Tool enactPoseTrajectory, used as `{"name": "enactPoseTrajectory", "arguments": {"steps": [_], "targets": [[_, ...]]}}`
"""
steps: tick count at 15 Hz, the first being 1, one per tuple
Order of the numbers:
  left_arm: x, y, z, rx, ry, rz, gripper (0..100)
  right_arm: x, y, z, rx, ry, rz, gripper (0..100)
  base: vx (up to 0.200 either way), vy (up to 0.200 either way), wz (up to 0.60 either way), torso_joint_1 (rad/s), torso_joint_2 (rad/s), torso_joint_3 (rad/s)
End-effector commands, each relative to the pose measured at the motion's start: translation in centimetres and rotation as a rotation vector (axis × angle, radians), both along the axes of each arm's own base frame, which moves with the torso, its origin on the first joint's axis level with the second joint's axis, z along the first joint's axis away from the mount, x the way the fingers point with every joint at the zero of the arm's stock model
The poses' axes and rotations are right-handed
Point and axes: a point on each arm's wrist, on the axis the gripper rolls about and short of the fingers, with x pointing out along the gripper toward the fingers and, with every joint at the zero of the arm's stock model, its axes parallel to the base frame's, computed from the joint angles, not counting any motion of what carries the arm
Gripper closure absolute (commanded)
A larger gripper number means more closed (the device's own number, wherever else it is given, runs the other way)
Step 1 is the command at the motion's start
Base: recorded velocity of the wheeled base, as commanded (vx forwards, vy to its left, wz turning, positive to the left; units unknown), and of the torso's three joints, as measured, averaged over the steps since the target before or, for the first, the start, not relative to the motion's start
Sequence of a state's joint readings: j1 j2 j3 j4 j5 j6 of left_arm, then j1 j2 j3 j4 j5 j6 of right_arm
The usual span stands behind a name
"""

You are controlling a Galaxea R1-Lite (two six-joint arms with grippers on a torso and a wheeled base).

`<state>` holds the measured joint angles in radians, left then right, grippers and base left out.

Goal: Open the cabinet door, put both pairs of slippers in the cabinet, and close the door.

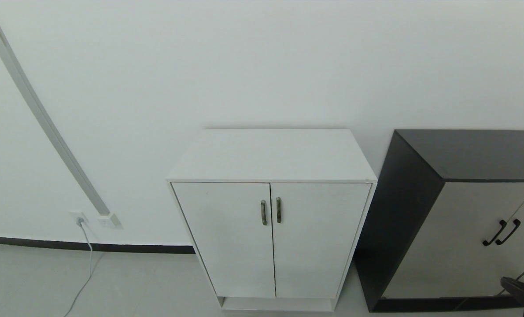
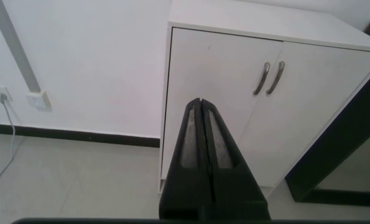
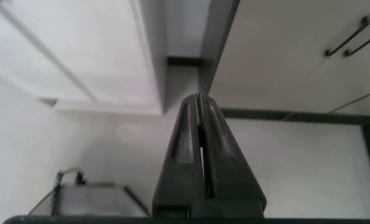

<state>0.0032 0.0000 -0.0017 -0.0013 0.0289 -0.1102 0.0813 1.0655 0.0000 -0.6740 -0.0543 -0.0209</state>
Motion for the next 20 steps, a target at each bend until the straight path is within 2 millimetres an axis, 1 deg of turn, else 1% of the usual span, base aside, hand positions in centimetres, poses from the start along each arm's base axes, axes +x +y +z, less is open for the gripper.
{"name": "enactPoseTrajectory", "arguments": {"steps": [1, 5, 8, 15, 18, 20], "targets": [[0.0, 0.0, 0.0, 0.000, 0.001, 0.000, 100, -2.2, -0.1, 0.3, 0.022, -0.039, 0.041, 100, 0.000, 0.000, 0.00, 0.000, 0.00, 0.000], [0.0, 0.0, 0.0, 0.000, 0.001, -0.001, 100, -4.6, -0.1, -0.6, 0.031, 0.001, 0.104, 100, 0.000, 0.000, 0.00, 0.000, 0.00, 0.000], [0.0, 0.0, 0.0, 0.000, 0.001, 0.000, 100, -5.9, -0.1, -1.3, 0.030, 0.045, 0.158, 100, 0.000, 0.000, 0.00, 0.000, 0.00, 0.000], [0.0, 0.0, 0.0, 0.000, 0.001, -0.001, 100, -6.5, -0.1, -2.0, 0.037, 0.107, 0.182, 100, 0.000, 0.000, 0.00, 0.000, 0.00, 0.000], [0.0, 0.0, 0.0, 0.001, 0.001, -0.001, 100, -7.7, -0.2, -2.7, 0.041, 0.128, 0.196, 100, 0.000, 0.000, 0.00, 0.000, 0.00, 0.000], [0.0, 0.0, 0.0, 0.000, 0.001, -0.001, 100, -7.9, -0.2, -2.8, 0.050, 0.121, 0.200, 100, 0.000, 0.000, 0.00, 0.000, 0.00, 0.000]]}}
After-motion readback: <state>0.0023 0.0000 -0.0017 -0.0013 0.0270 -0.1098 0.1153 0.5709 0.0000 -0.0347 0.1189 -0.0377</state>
